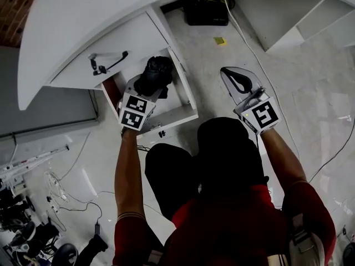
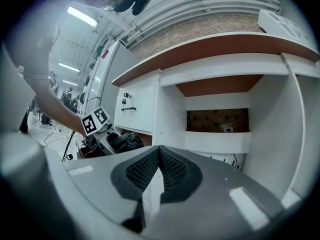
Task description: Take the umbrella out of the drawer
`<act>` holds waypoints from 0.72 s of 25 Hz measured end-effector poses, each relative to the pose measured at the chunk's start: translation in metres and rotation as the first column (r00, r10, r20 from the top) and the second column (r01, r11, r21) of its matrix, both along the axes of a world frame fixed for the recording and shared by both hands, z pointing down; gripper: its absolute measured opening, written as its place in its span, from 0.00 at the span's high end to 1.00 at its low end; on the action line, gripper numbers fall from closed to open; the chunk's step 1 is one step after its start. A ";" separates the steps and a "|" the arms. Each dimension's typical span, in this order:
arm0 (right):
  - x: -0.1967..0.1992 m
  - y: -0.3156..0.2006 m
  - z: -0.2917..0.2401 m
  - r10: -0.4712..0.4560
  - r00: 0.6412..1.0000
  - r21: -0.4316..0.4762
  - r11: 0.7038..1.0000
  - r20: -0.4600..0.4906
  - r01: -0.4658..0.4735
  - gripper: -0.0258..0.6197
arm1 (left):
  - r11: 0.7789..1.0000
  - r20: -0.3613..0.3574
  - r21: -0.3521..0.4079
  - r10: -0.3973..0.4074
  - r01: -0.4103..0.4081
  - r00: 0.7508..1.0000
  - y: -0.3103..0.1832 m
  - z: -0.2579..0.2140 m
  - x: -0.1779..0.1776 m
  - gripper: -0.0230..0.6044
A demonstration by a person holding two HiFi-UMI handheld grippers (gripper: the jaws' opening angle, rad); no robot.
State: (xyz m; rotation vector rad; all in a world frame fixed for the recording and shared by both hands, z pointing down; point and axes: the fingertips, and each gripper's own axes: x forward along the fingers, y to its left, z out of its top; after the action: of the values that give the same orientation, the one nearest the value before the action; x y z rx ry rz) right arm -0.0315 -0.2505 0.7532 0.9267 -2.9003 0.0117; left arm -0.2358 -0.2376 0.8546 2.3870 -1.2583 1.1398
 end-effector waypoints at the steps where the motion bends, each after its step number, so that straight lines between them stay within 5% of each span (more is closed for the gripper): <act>1: -0.001 0.000 -0.005 -0.001 1.000 0.000 1.000 -0.002 0.001 0.94 | 1.000 -0.006 0.015 0.011 -0.011 1.000 0.002 -0.007 0.003 0.57; 8: -0.014 0.005 -0.049 -0.005 1.000 -0.014 1.000 -0.023 0.004 0.94 | 0.996 -0.057 0.062 0.064 -0.060 0.996 0.016 -0.051 0.021 0.57; 18: -0.016 0.028 -0.151 -0.028 0.994 -0.100 0.995 -0.108 0.017 0.94 | 0.985 -0.189 0.171 0.062 -0.029 0.980 0.048 -0.167 0.048 0.57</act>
State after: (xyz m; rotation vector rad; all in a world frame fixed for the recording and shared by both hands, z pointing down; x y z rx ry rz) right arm -0.0479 -0.2222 0.6027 0.8499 -2.7813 0.0989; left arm -0.1878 -0.1895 0.6880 2.5871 -1.2857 0.8169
